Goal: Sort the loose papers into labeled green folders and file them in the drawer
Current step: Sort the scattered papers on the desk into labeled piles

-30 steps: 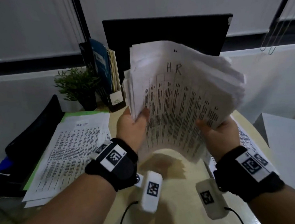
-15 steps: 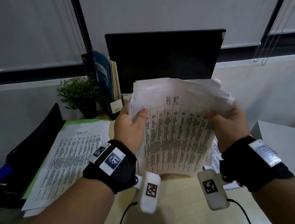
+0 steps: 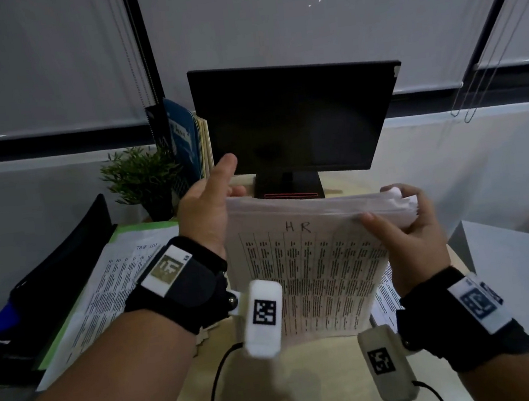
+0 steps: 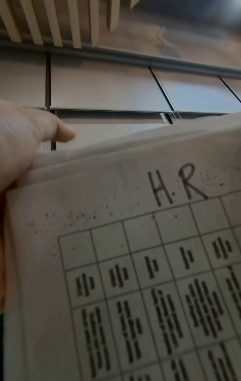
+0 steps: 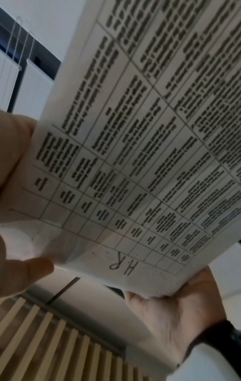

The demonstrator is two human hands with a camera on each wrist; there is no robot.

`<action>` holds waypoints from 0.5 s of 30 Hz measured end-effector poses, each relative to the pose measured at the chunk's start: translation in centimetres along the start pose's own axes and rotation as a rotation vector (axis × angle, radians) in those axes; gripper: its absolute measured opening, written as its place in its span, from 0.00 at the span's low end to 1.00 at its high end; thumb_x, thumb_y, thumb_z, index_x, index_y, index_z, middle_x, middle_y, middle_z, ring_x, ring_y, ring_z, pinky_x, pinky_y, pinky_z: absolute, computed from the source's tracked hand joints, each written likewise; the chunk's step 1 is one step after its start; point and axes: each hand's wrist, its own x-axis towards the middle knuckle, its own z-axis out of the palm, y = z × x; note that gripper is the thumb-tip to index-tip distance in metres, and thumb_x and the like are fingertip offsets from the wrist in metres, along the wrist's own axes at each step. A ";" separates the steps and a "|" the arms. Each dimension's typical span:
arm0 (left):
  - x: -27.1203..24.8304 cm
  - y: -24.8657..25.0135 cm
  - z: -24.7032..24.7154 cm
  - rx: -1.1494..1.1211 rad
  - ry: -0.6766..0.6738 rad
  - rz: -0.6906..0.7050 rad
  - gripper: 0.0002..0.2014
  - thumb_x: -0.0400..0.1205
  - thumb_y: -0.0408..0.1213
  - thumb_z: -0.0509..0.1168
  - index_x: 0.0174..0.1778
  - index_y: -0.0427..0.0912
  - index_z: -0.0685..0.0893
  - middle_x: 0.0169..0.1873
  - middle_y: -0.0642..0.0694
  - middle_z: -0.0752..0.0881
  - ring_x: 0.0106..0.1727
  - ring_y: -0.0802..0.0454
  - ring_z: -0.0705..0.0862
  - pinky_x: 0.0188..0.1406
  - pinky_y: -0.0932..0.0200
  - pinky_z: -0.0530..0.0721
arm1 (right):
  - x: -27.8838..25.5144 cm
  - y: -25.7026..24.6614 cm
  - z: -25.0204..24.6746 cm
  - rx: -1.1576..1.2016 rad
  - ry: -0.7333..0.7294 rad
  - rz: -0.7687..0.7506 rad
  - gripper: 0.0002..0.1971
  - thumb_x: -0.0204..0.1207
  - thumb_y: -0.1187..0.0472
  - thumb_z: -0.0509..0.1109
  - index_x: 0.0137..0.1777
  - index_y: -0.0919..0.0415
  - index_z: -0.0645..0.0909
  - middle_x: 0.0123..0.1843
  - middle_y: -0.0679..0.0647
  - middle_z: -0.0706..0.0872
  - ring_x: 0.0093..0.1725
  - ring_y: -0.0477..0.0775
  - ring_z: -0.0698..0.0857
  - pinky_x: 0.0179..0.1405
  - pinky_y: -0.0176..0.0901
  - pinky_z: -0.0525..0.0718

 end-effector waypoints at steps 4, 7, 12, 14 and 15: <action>0.6 -0.3 0.3 0.030 0.075 0.009 0.06 0.74 0.40 0.71 0.36 0.46 0.81 0.35 0.47 0.85 0.45 0.45 0.84 0.50 0.46 0.83 | -0.4 0.0 0.1 -0.009 -0.001 -0.005 0.29 0.48 0.48 0.82 0.49 0.36 0.74 0.48 0.51 0.82 0.41 0.48 0.87 0.34 0.39 0.85; 0.5 -0.4 0.4 0.054 0.139 0.067 0.05 0.76 0.35 0.69 0.36 0.47 0.80 0.37 0.47 0.86 0.47 0.45 0.85 0.60 0.39 0.83 | -0.3 0.1 0.1 -0.042 0.014 0.004 0.19 0.53 0.51 0.79 0.44 0.40 0.79 0.43 0.48 0.86 0.40 0.50 0.86 0.36 0.44 0.84; 1.1 -2.4 -2.0 -0.065 -0.226 0.076 0.40 0.55 0.61 0.80 0.58 0.49 0.74 0.53 0.45 0.85 0.50 0.51 0.88 0.45 0.51 0.89 | 1.5 0.4 -1.3 0.089 -0.011 0.047 0.28 0.42 0.41 0.86 0.42 0.53 0.88 0.39 0.53 0.90 0.40 0.54 0.89 0.37 0.46 0.87; 0.1 -3.8 -2.5 0.252 -0.363 -0.019 0.31 0.60 0.46 0.81 0.57 0.51 0.78 0.50 0.50 0.85 0.48 0.58 0.86 0.44 0.59 0.87 | 1.9 0.3 -1.9 0.155 -0.041 0.062 0.29 0.42 0.42 0.87 0.43 0.53 0.88 0.41 0.55 0.90 0.40 0.56 0.89 0.36 0.47 0.86; -0.4 -4.5 -2.4 0.383 -0.339 -0.069 0.23 0.64 0.38 0.79 0.54 0.51 0.81 0.47 0.53 0.86 0.47 0.62 0.85 0.43 0.63 0.85 | 2.1 0.3 -2.0 0.163 -0.032 0.072 0.29 0.42 0.42 0.87 0.44 0.52 0.88 0.41 0.54 0.90 0.40 0.56 0.90 0.37 0.48 0.86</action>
